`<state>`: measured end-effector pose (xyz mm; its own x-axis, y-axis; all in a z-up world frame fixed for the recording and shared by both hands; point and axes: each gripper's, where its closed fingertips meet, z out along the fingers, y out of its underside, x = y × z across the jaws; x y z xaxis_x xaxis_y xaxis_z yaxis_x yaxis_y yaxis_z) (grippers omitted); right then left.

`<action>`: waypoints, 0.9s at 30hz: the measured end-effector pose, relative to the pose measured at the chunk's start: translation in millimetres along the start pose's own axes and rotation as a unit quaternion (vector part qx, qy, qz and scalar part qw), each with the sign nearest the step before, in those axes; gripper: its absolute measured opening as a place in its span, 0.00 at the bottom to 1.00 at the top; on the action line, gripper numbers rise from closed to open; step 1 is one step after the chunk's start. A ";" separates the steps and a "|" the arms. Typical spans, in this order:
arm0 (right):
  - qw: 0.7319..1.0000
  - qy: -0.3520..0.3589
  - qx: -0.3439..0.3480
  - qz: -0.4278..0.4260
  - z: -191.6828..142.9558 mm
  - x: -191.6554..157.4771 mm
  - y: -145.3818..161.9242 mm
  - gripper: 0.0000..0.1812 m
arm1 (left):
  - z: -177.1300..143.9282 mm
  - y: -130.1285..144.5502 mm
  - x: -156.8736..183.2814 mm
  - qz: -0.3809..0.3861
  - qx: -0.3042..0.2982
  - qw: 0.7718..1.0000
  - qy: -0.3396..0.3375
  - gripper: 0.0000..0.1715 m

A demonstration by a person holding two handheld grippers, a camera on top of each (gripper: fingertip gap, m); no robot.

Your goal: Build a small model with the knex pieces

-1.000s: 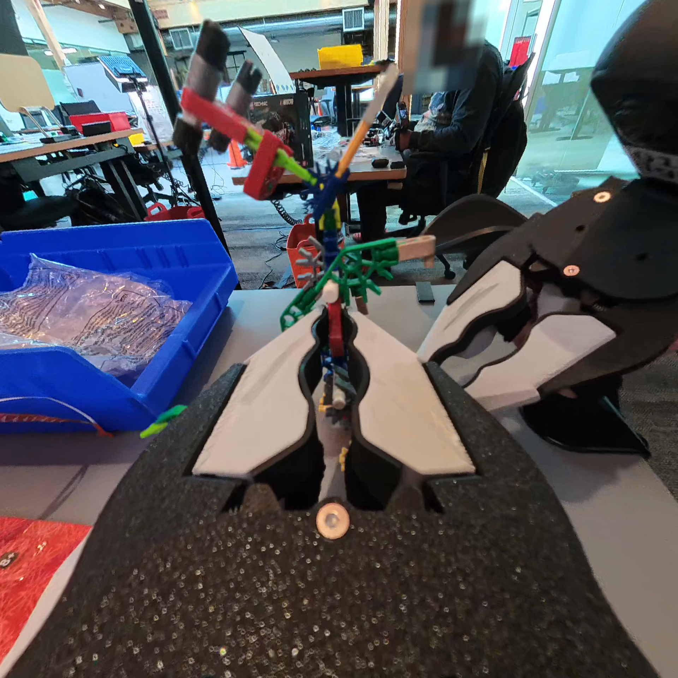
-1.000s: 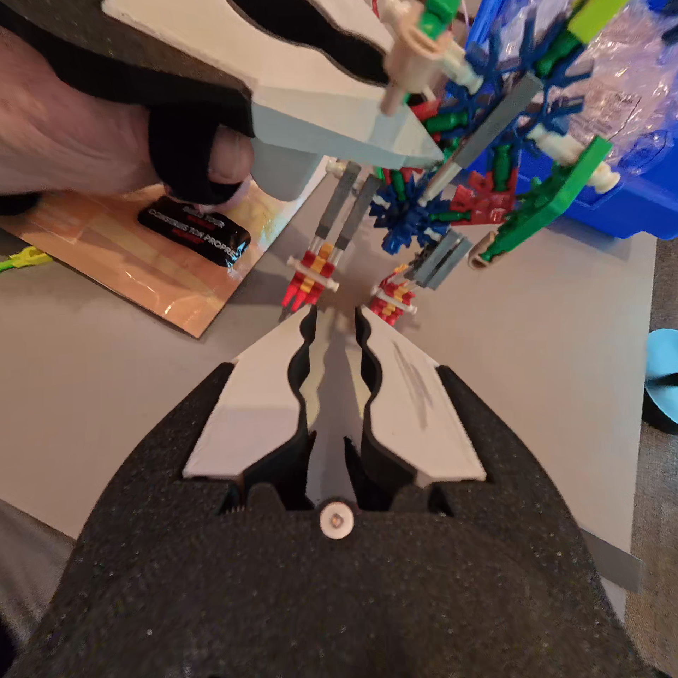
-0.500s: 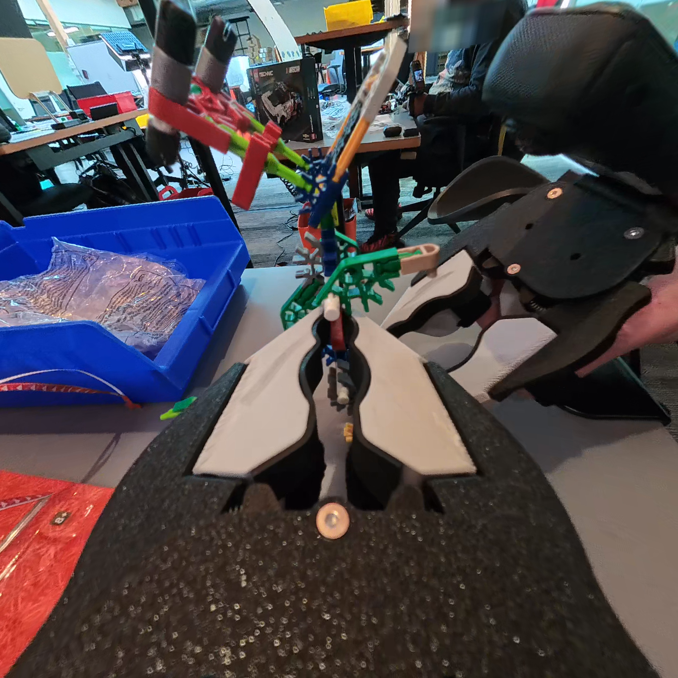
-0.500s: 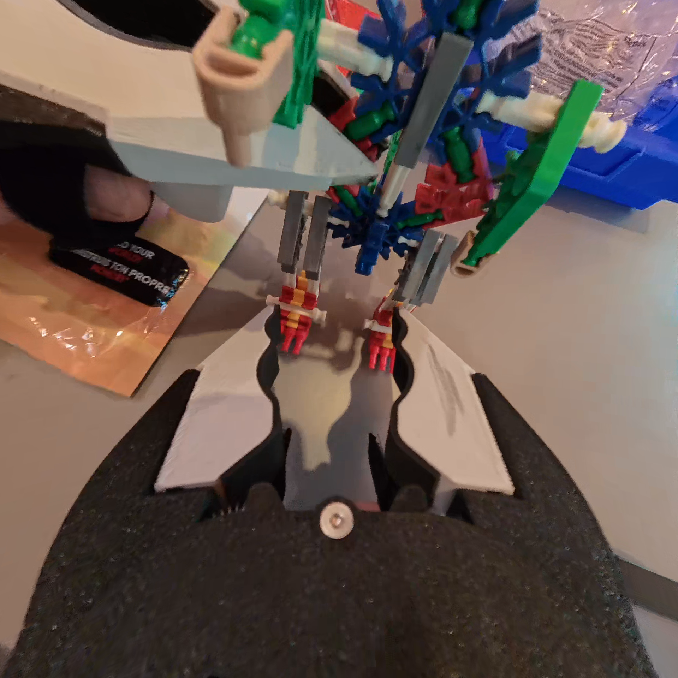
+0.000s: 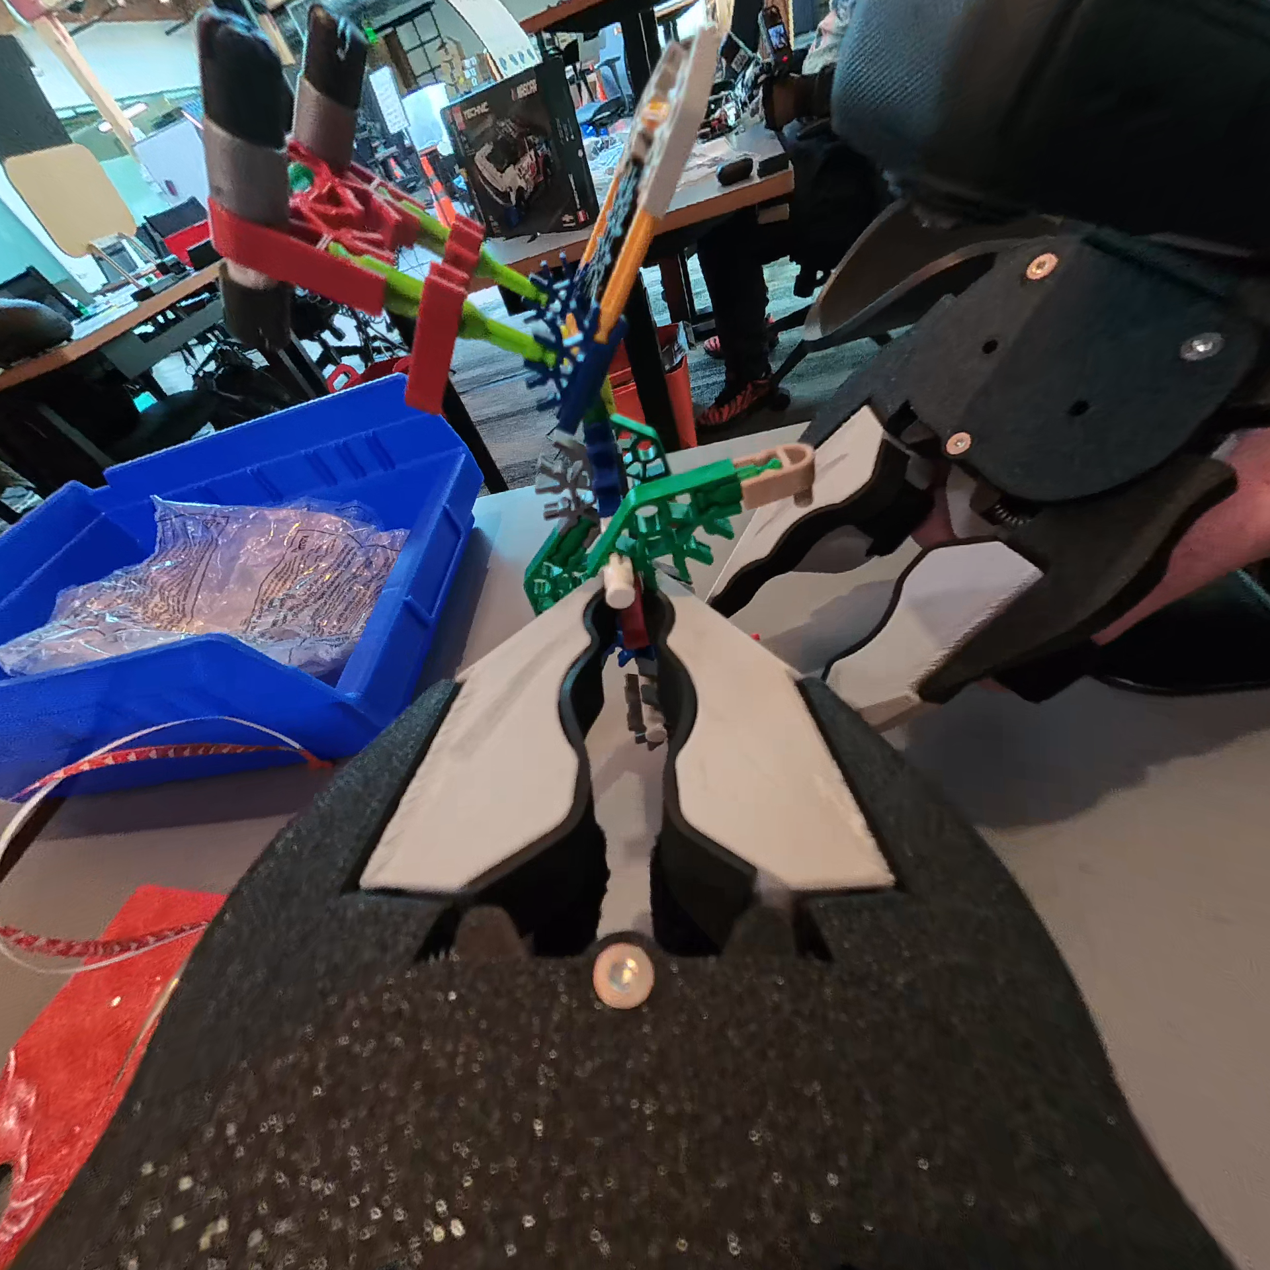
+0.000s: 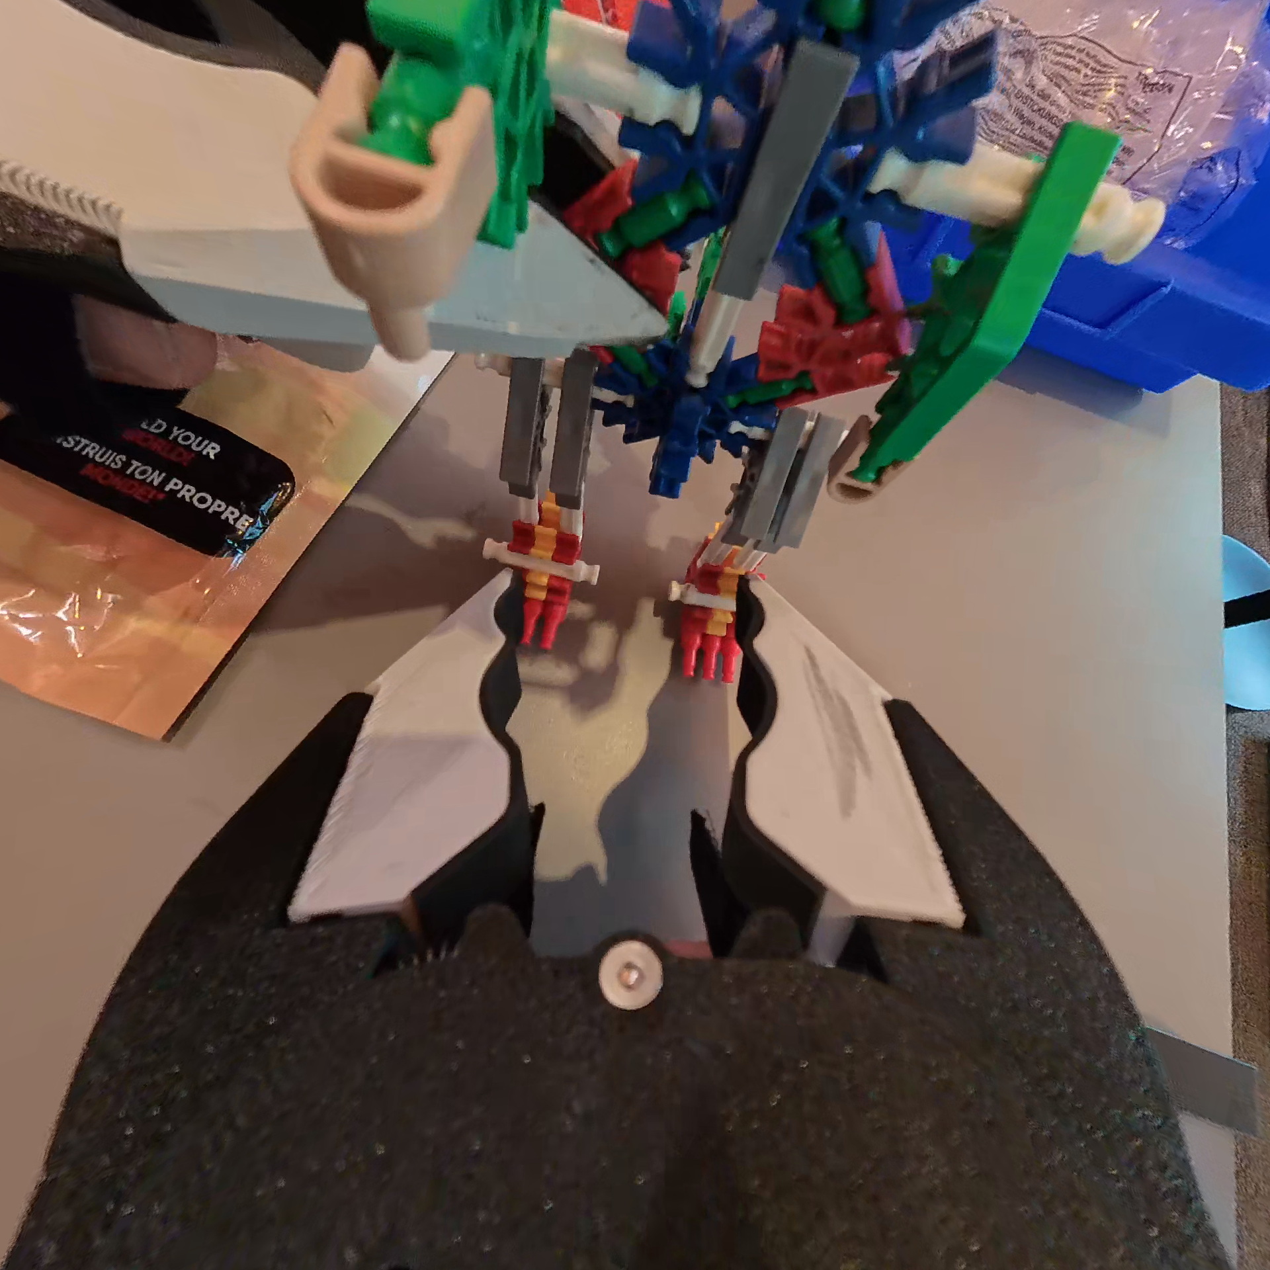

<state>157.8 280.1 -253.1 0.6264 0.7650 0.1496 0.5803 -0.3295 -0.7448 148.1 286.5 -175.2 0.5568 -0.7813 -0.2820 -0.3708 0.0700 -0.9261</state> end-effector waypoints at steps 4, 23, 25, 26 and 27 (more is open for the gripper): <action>1.000 0.001 0.001 -0.004 0.3 0.2 0.5 0.33 | -4.1 2.9 -2.5 -0.001 -0.009 1.000 0.017 0.07; 1.000 -0.002 0.006 -0.011 1.4 1.2 0.8 0.33 | -22.7 -57.9 -35.5 -0.190 0.021 0.977 0.095 0.24; 1.000 -0.001 0.006 -0.011 1.5 1.9 0.8 0.33 | -17.9 -61.7 -37.8 -0.203 0.034 0.975 0.082 0.22; 1.000 0.000 0.006 -0.011 1.7 2.1 0.7 0.33 | -16.2 -62.3 -36.9 -0.209 0.036 0.974 0.084 0.21; 1.000 0.000 0.006 -0.013 1.8 2.3 0.8 0.33 | -15.5 -63.2 -37.0 -0.211 0.038 0.973 0.082 0.19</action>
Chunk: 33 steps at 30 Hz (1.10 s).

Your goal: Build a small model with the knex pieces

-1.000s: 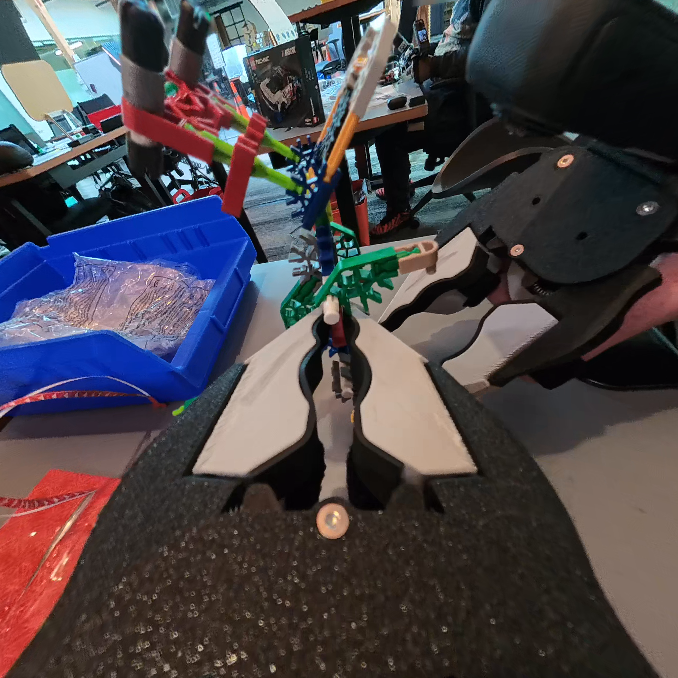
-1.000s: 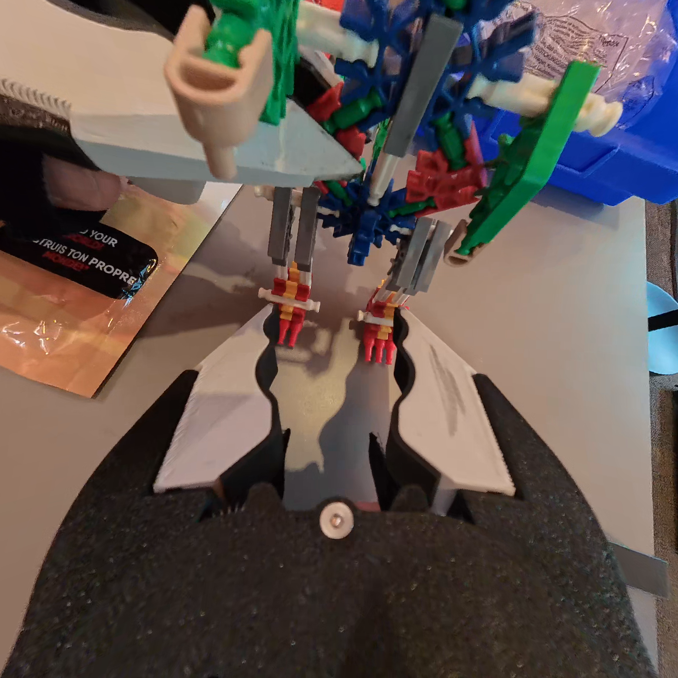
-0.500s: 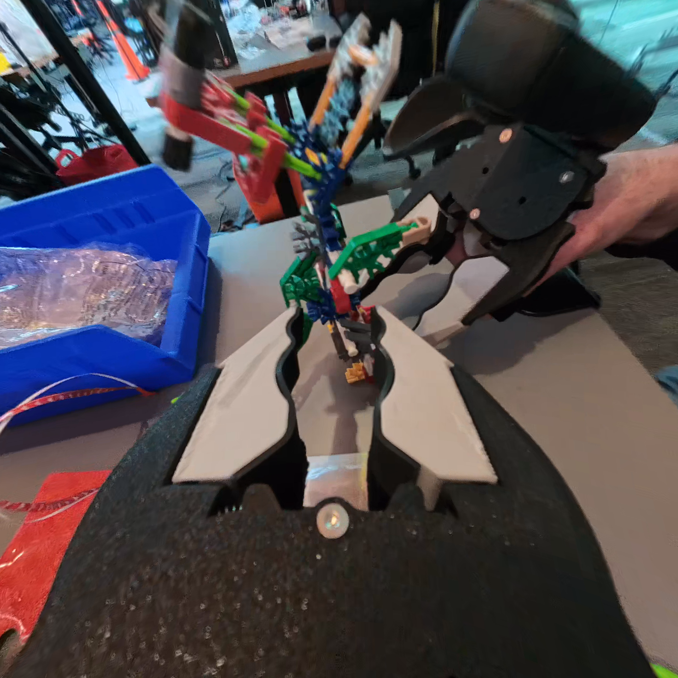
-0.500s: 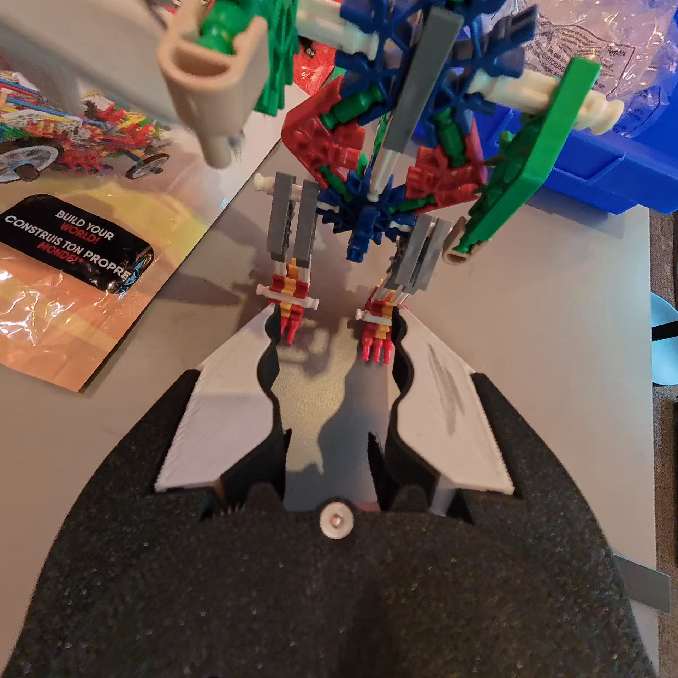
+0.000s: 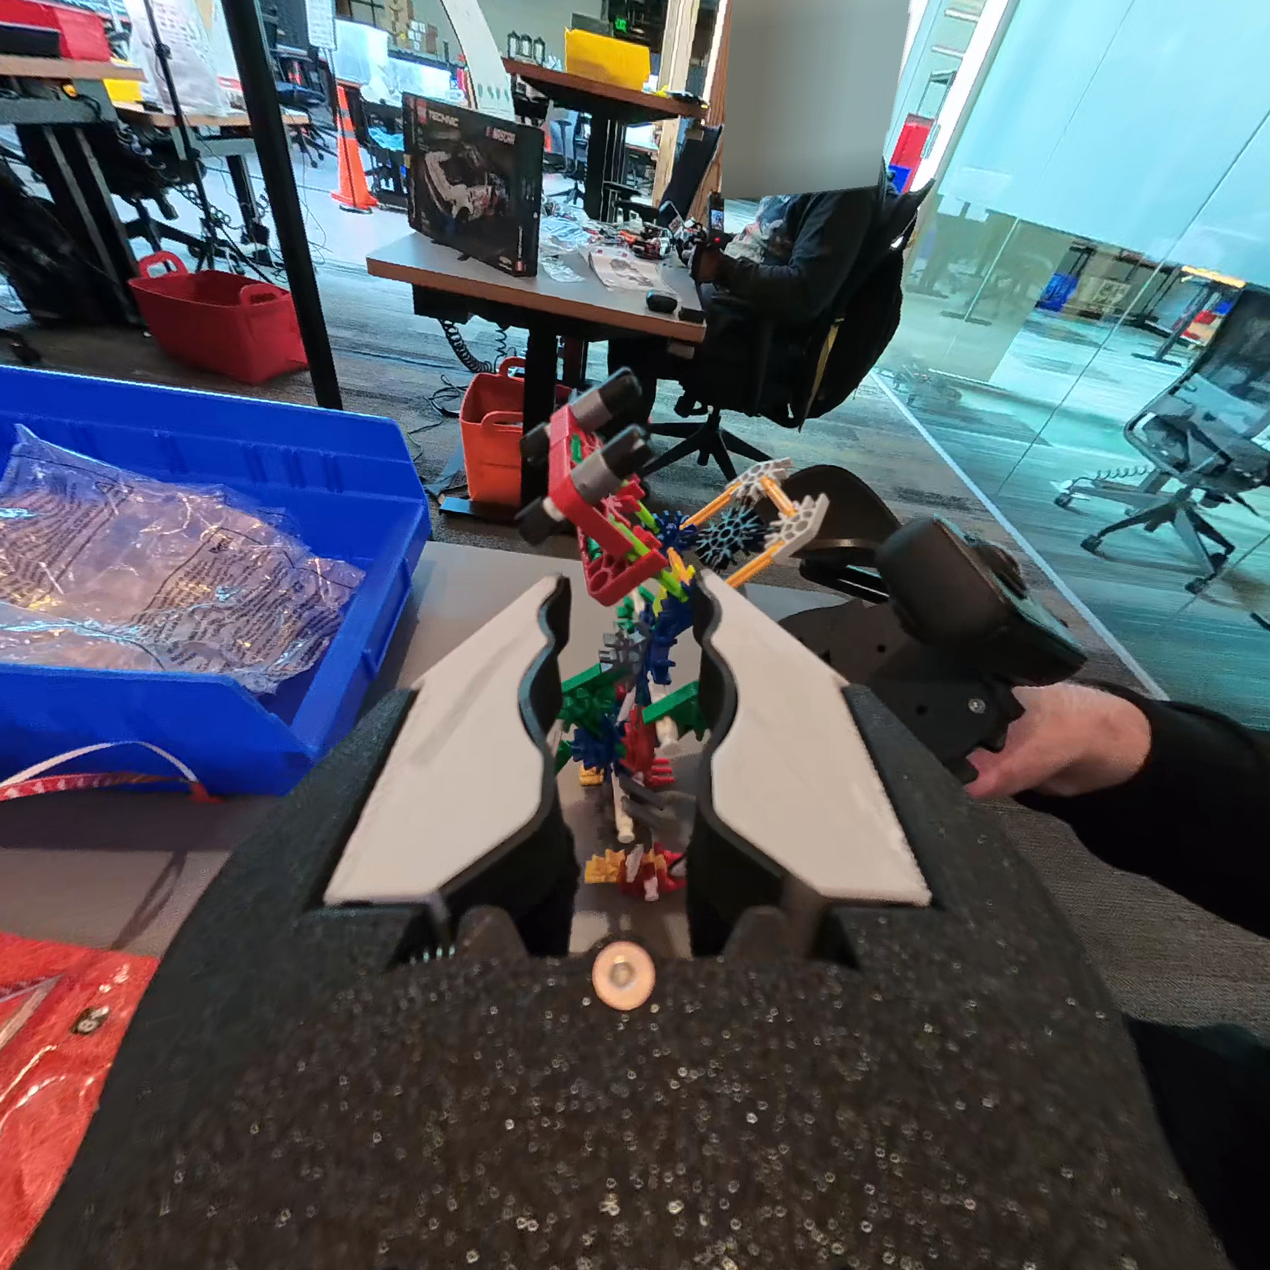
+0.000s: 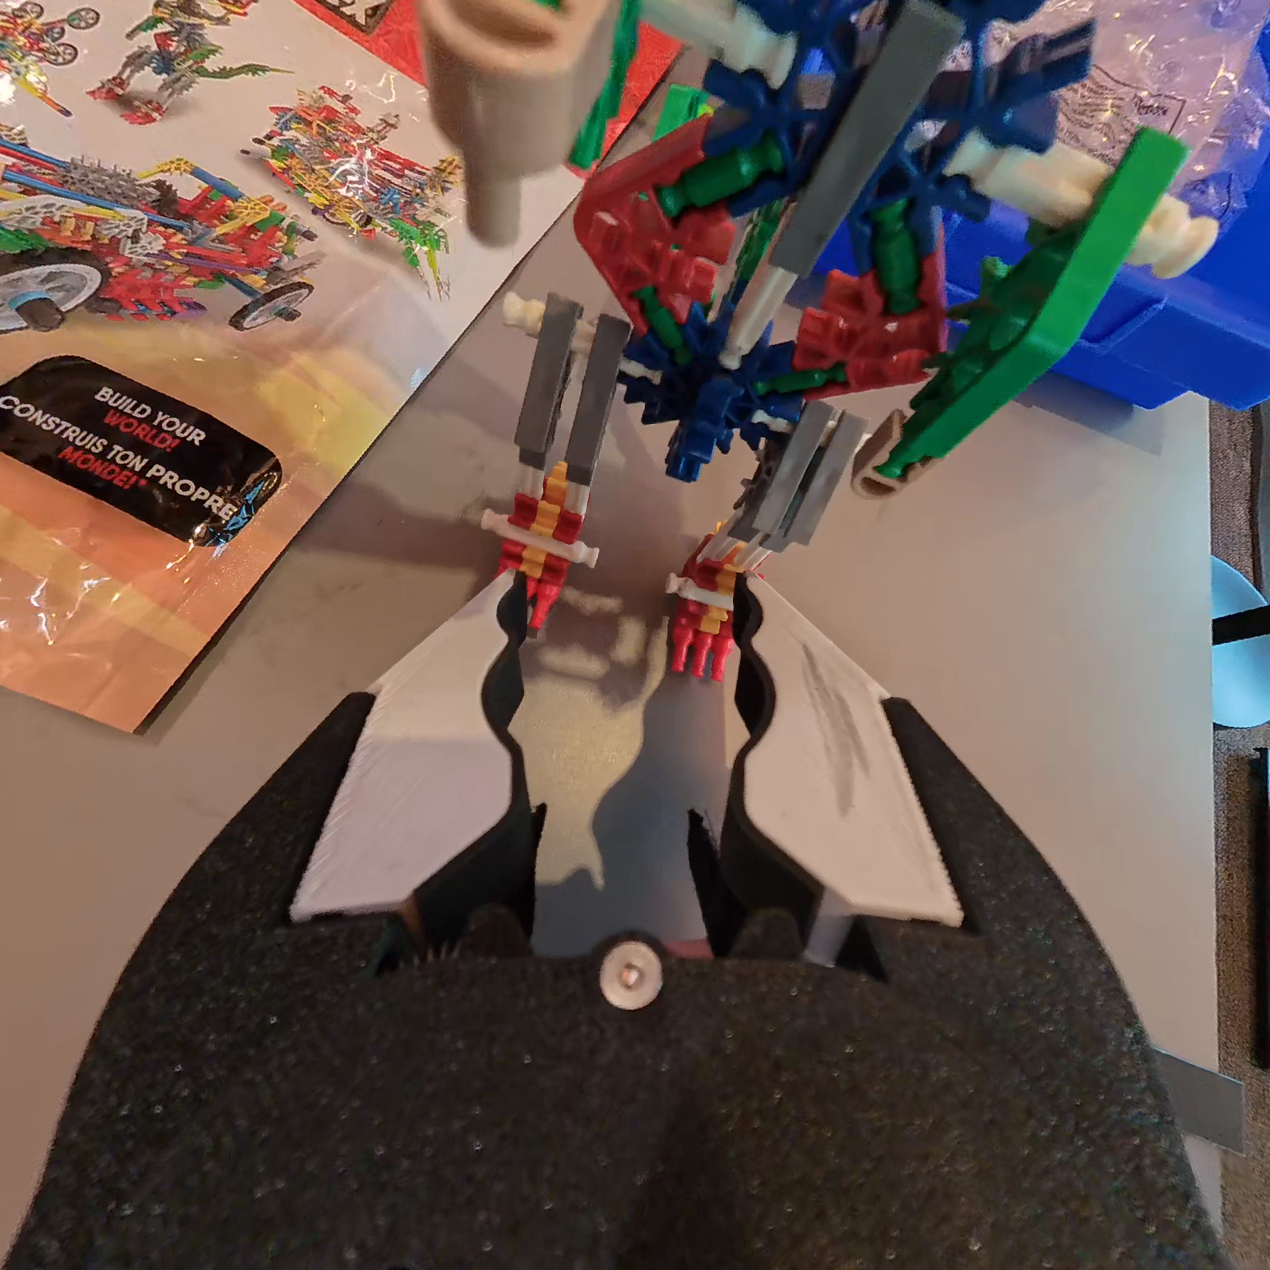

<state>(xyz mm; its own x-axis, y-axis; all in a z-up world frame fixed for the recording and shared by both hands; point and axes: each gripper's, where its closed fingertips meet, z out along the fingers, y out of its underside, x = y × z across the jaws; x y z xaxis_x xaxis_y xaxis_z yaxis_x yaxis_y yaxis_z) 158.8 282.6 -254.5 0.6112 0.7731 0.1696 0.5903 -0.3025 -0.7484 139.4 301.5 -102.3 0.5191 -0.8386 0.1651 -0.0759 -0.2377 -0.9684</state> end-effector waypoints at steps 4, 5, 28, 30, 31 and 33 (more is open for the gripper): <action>1.000 -0.002 0.001 0.000 0.6 -0.1 -0.8 0.32 | -2.5 -3.5 -4.5 0.048 0.000 0.998 -0.036 0.16; 1.000 -0.002 0.001 -0.001 0.8 -0.2 -0.9 0.32 | -2.6 -3.8 -5.0 0.052 -0.003 0.998 -0.039 0.16; 1.000 -0.008 0.000 -0.008 2.5 -1.2 -2.0 0.31 | 6.5 -4.5 -6.1 0.105 -0.007 0.994 -0.023 0.12; 1.000 -0.010 0.000 -0.008 2.8 -1.3 -2.4 0.31 | 4.9 -6.0 -2.9 0.173 -0.017 0.984 -0.041 0.11; 1.000 -0.010 0.000 -0.009 2.9 -1.5 -2.7 0.31 | 4.5 -6.0 -1.8 0.201 -0.024 0.978 -0.049 0.12; 1.000 -0.011 0.000 -0.009 3.4 -1.9 -3.1 0.30 | 3.5 -8.0 -1.3 0.263 -0.031 0.962 -0.070 0.11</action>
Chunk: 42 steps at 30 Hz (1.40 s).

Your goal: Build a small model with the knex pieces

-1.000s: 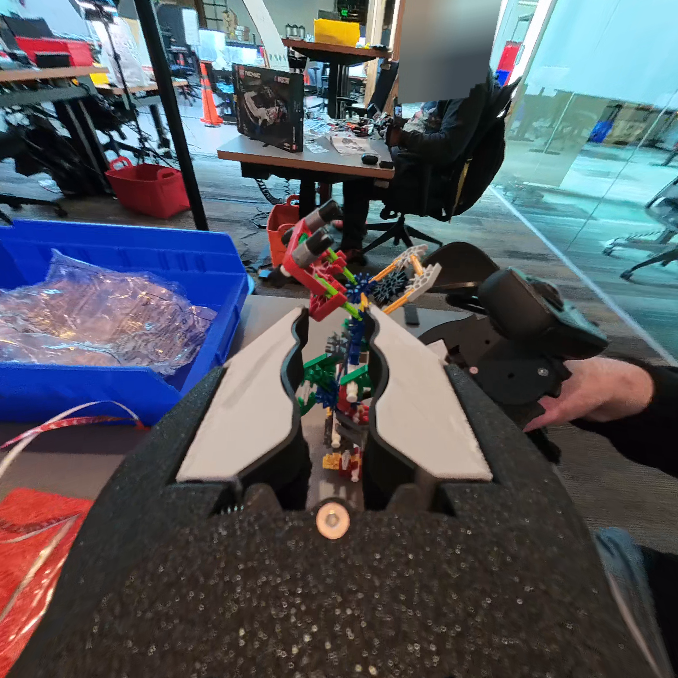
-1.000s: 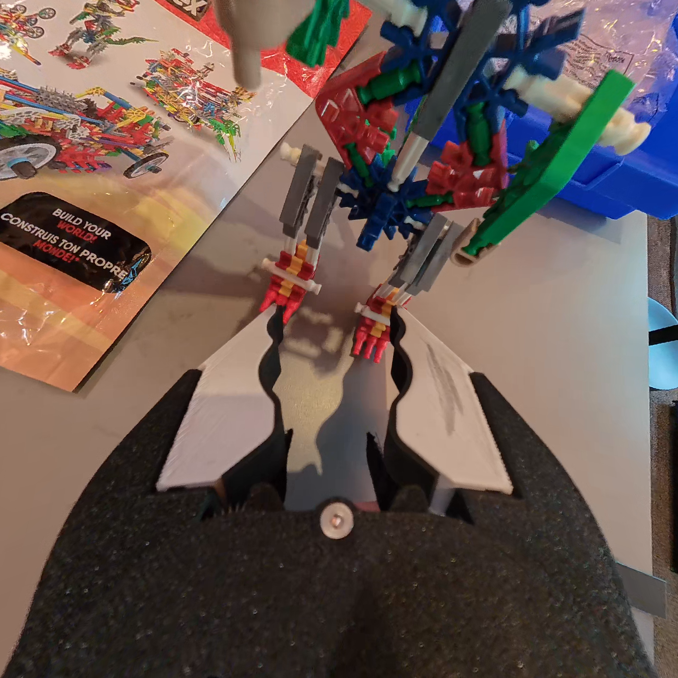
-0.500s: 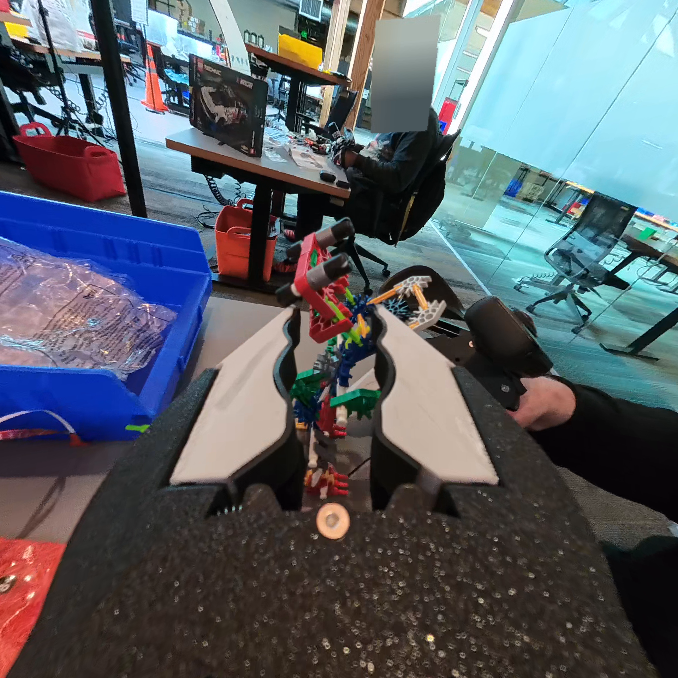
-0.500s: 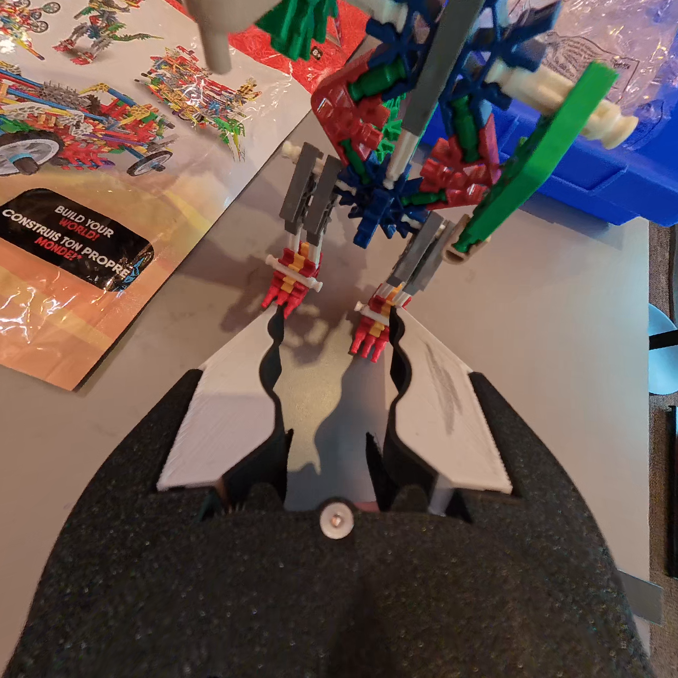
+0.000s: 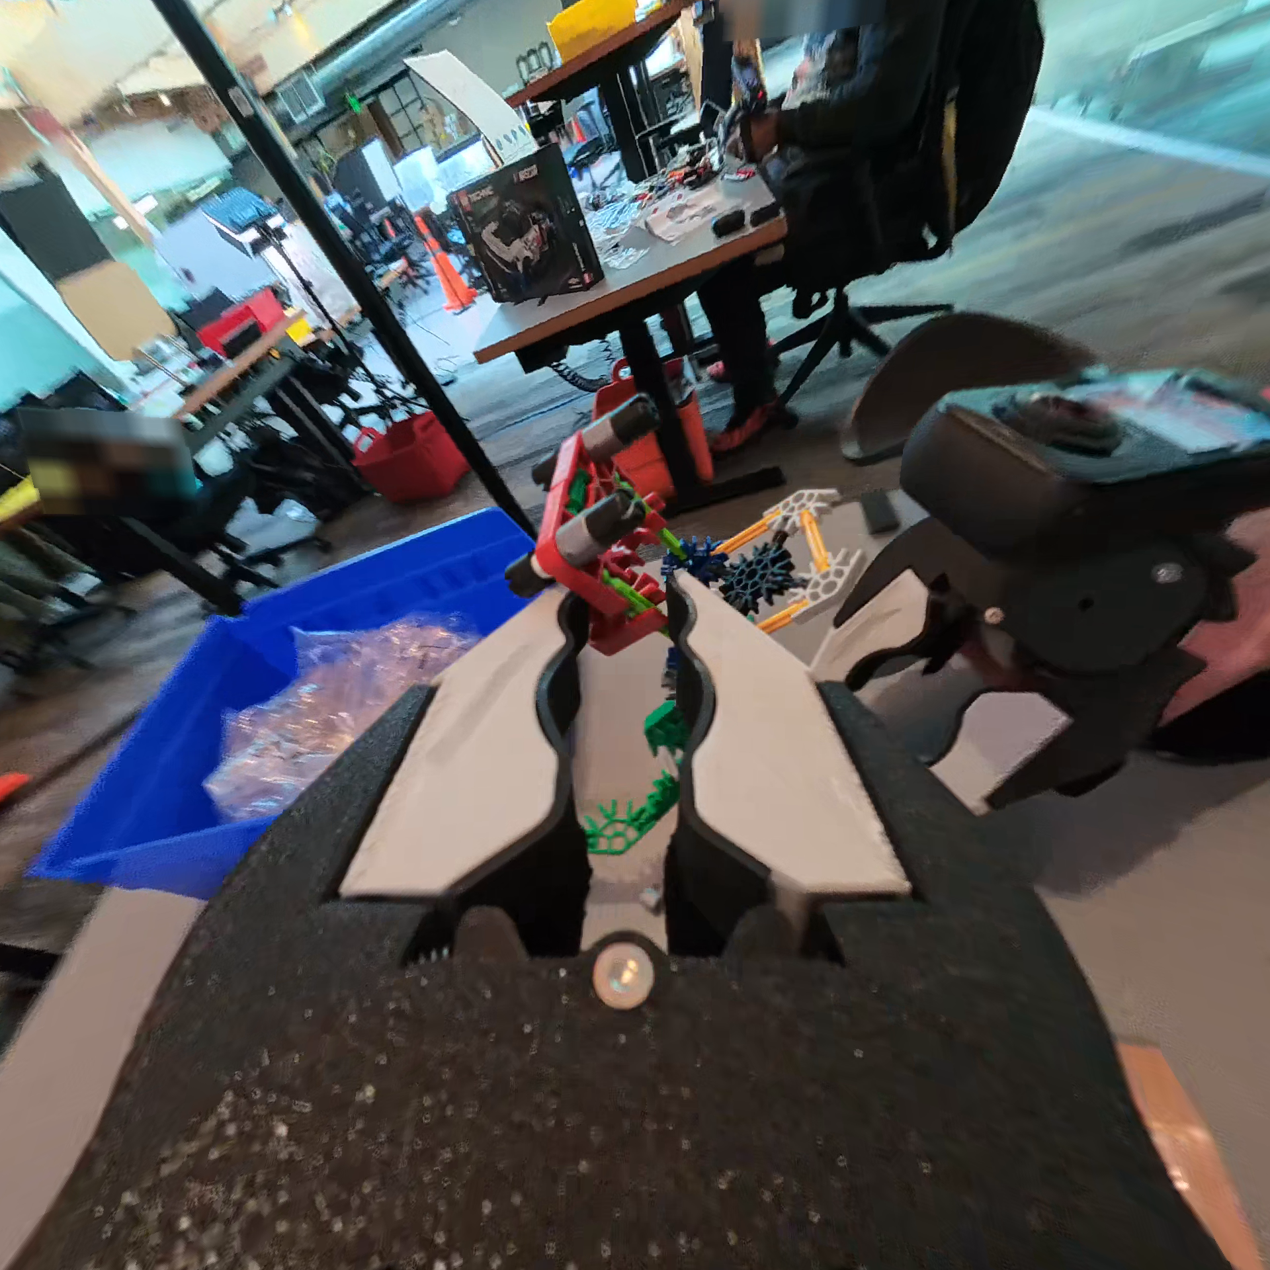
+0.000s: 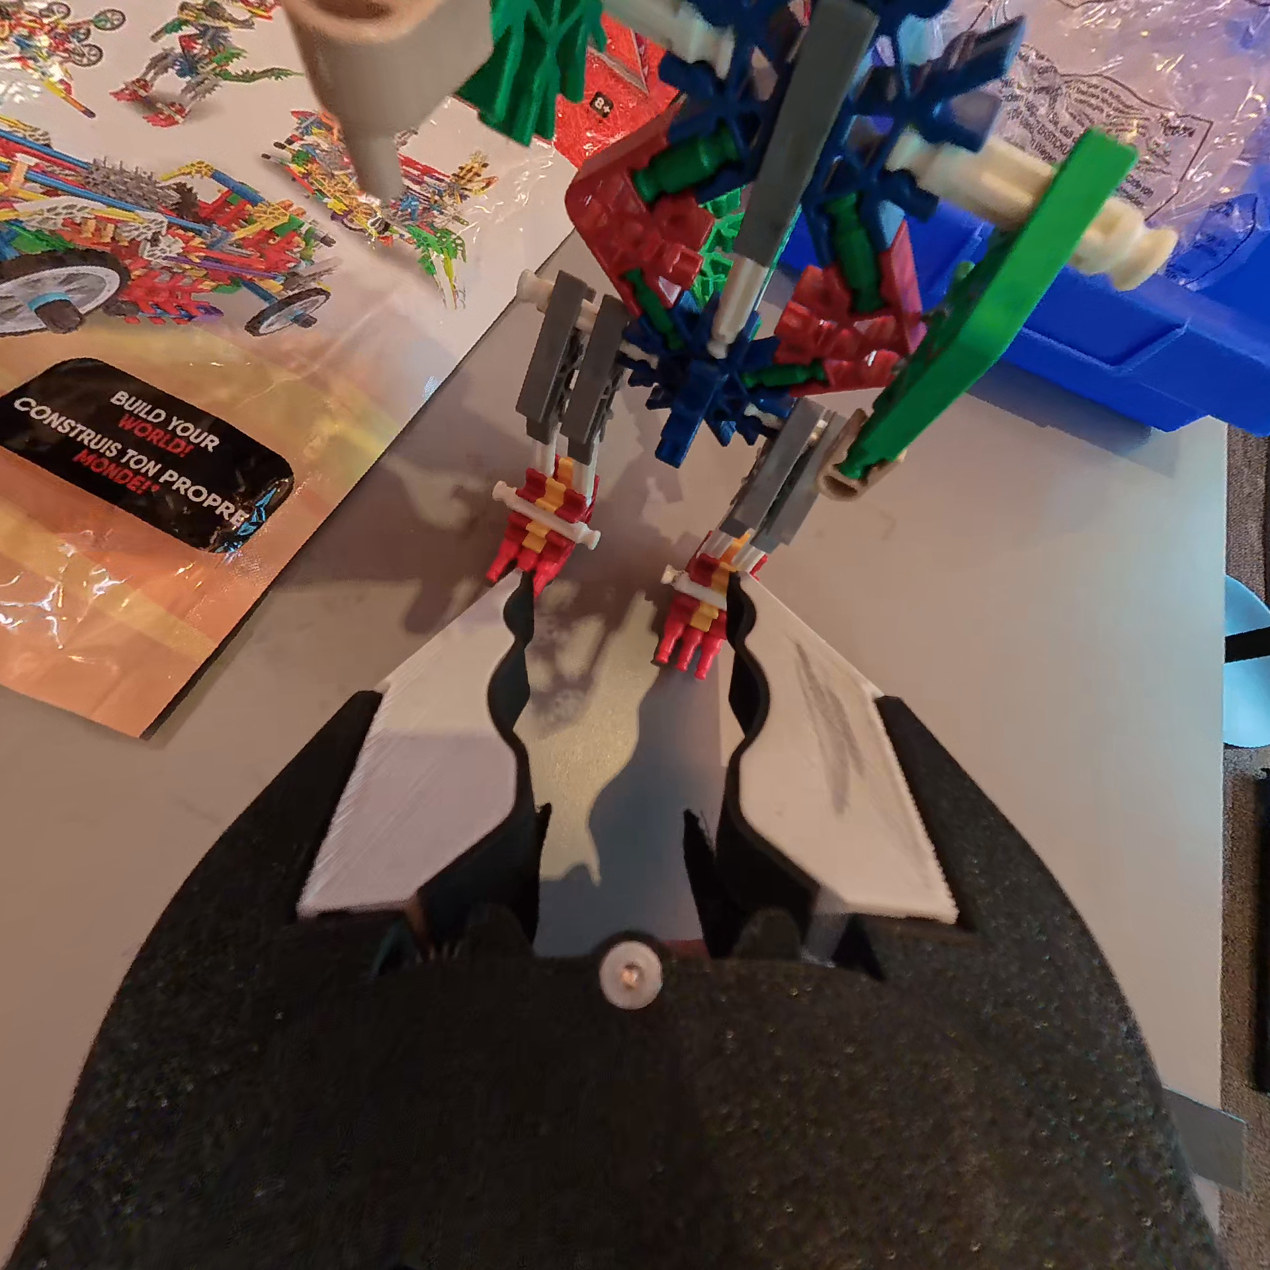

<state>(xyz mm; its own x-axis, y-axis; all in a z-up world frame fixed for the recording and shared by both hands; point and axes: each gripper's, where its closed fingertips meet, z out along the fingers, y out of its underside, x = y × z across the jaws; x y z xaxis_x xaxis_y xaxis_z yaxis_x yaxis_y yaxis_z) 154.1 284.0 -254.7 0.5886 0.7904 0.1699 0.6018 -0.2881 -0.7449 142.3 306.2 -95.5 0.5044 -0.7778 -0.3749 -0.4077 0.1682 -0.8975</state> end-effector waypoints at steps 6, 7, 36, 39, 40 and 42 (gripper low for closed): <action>1.000 0.000 -0.001 -0.001 0.5 -0.6 -0.7 0.31 | -1.4 -2.8 1.8 0.102 -0.025 0.994 -0.029 0.12; 1.000 0.000 -0.001 -0.002 0.4 -0.7 -0.6 0.31 | -1.6 -2.3 1.5 0.094 -0.025 0.995 -0.027 0.13; 1.000 -0.015 0.025 -0.004 -36.4 -8.2 -4.7 0.34 | -38.1 5.0 -1.1 0.062 -0.060 0.996 -0.013 0.23; 0.999 -0.014 0.033 -0.010 -48.2 -10.6 -5.4 0.34 | -54.1 4.4 -6.8 0.064 -0.072 0.995 -0.024 0.24; 0.999 -0.013 0.035 -0.014 -52.1 -11.2 -5.3 0.34 | -61.4 3.5 -8.4 0.065 -0.075 0.995 -0.028 0.24; 0.999 -0.016 0.039 -0.020 -60.3 -14.3 -5.6 0.33 | -78.4 3.4 -13.7 0.068 -0.090 0.993 -0.045 0.24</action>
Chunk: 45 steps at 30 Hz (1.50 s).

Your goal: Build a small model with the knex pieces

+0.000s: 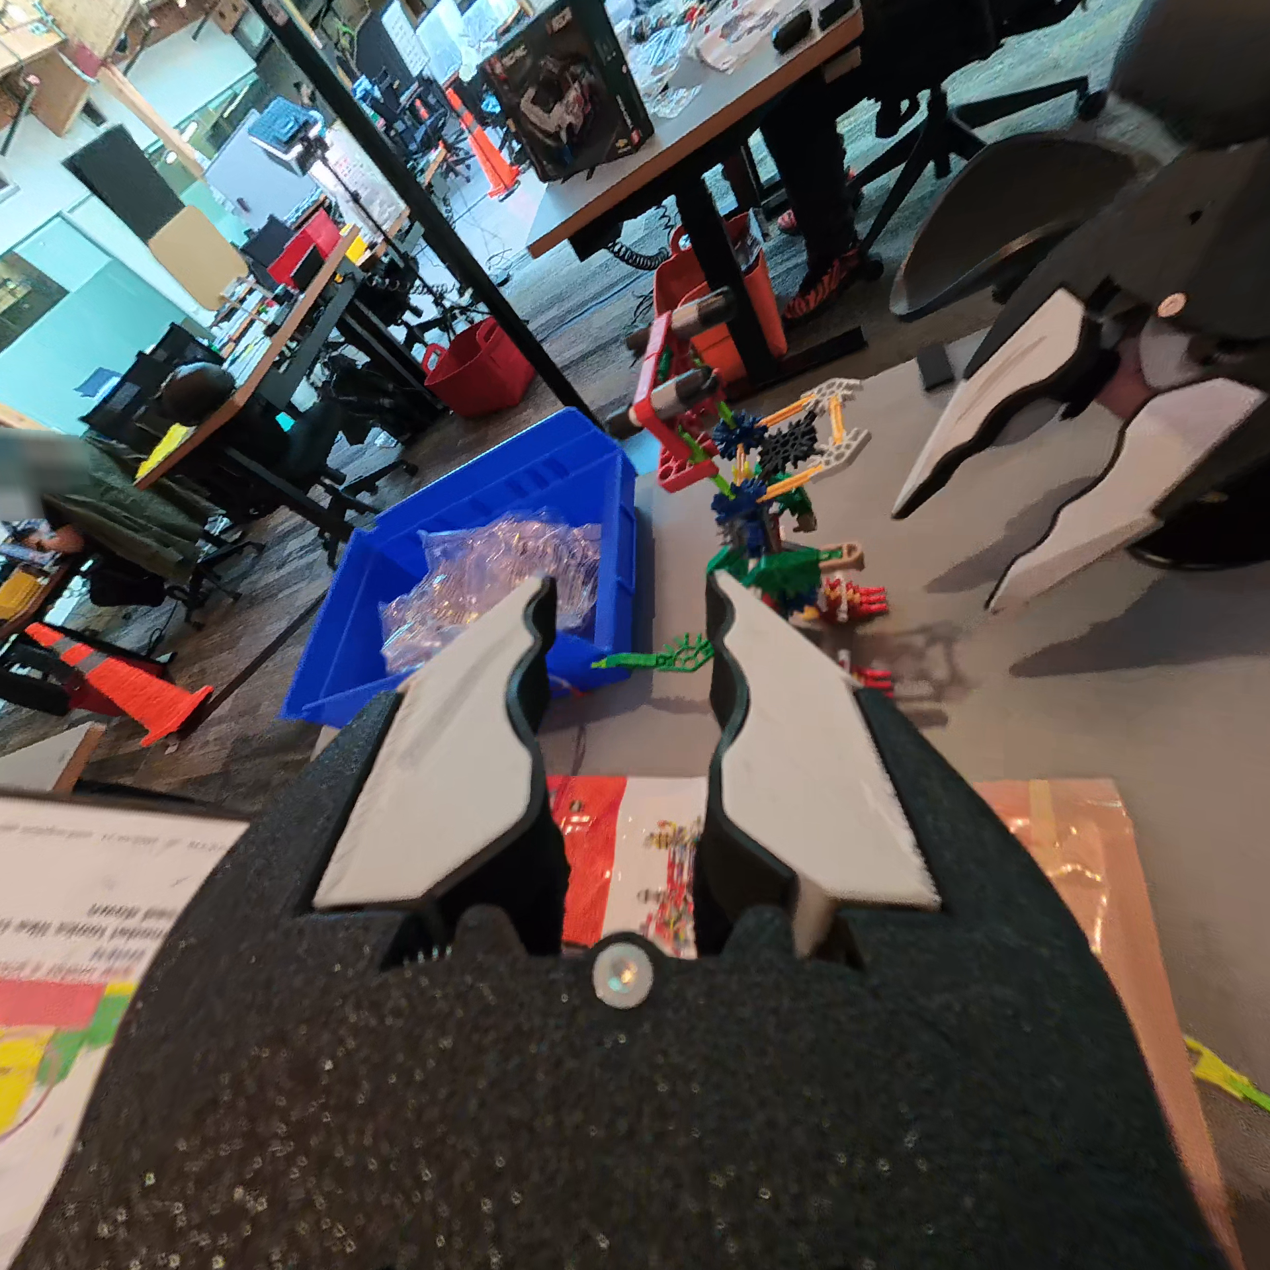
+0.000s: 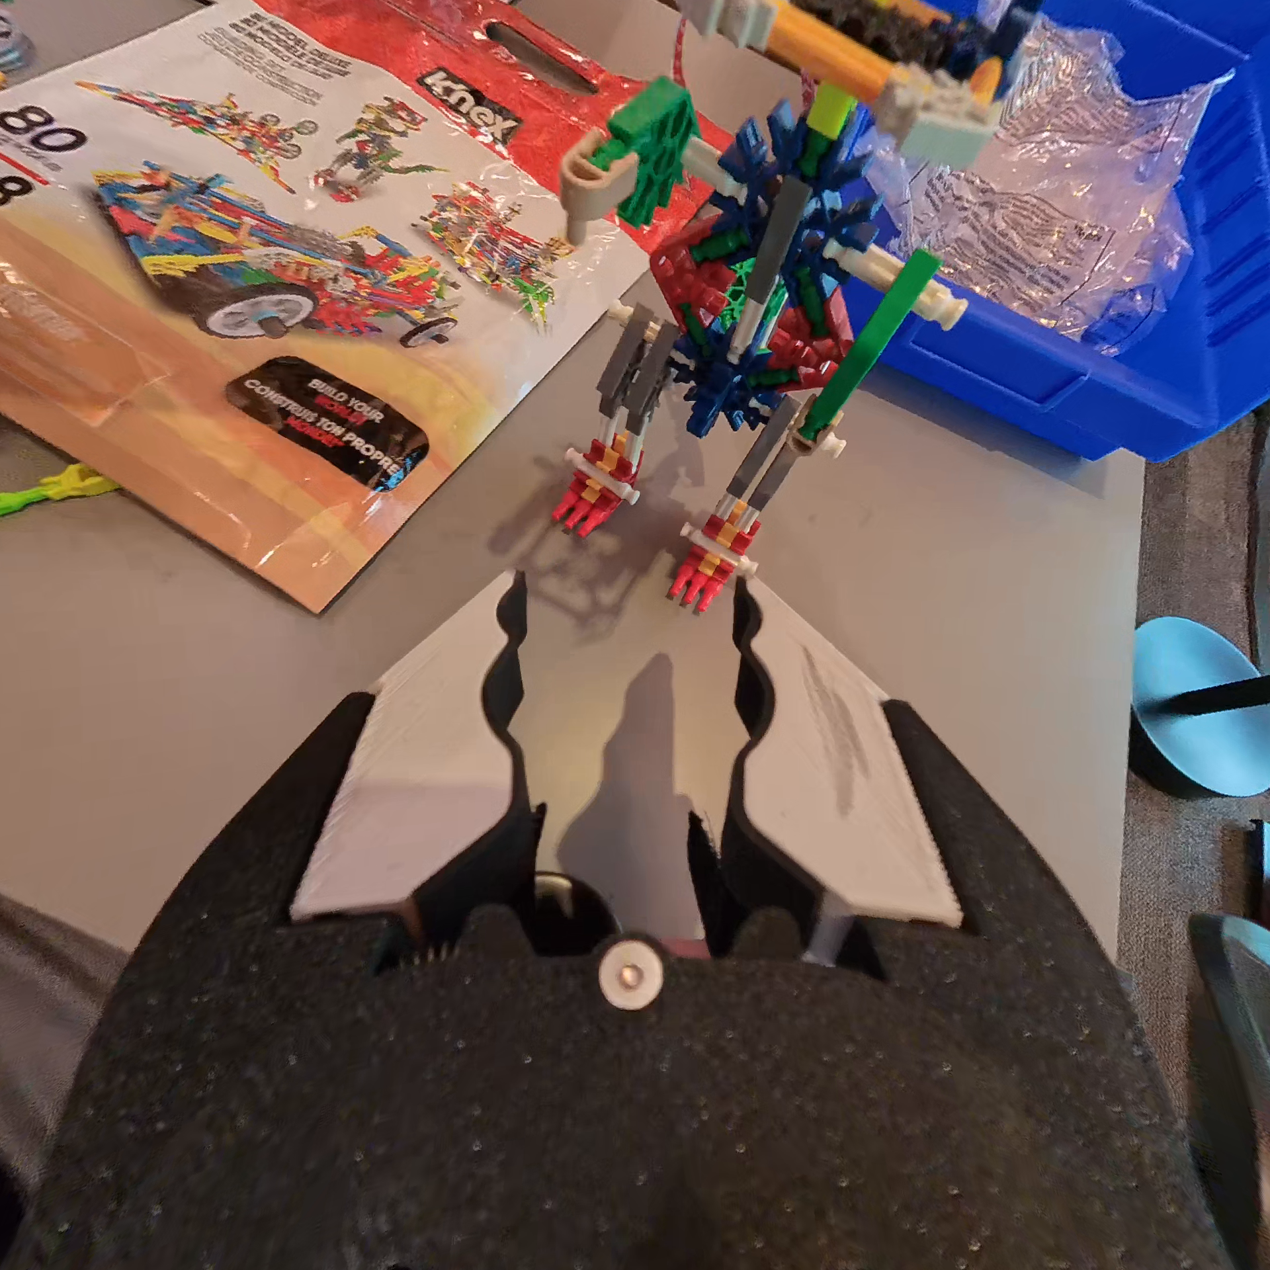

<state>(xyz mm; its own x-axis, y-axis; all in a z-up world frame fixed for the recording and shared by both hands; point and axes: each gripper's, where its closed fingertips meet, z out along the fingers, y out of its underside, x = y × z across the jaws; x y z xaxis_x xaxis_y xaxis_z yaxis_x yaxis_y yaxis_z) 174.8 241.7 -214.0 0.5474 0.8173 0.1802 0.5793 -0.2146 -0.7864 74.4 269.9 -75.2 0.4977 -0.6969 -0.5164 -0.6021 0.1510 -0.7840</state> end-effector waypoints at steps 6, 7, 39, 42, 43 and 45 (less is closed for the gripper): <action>0.998 -0.032 0.047 -0.026 -19.9 -27.3 -19.4 0.25 | -61.8 23.7 -16.4 0.011 -0.078 0.995 -0.053 0.25; 0.997 -0.043 0.055 -0.033 -20.3 -35.4 -22.5 0.24 | -74.0 29.6 -20.5 0.017 -0.097 0.993 -0.065 0.25; 0.973 0.011 0.210 -0.090 30.6 -71.9 -65.0 0.17 | -150.2 180.9 36.6 -0.107 -0.176 0.973 -0.104 0.24; 0.973 0.008 0.219 -0.078 27.9 -69.4 -66.6 0.17 | -145.7 190.4 40.7 -0.112 -0.179 0.973 -0.096 0.24; 0.973 0.008 0.220 -0.075 27.7 -68.6 -66.8 0.17 | -145.0 190.9 41.2 -0.118 -0.173 0.973 -0.095 0.24; 0.973 0.008 0.218 -0.076 28.4 -68.9 -66.5 0.17 | -143.9 193.2 41.4 -0.126 -0.167 0.973 -0.095 0.24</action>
<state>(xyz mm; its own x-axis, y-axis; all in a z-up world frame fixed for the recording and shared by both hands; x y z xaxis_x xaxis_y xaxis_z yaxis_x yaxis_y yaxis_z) 81.4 214.9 -191.0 0.4869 0.8121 0.3215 0.3458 0.1588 -0.9248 -111.2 169.3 -198.5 0.7433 -0.5347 -0.4020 -0.5994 -0.2655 -0.7551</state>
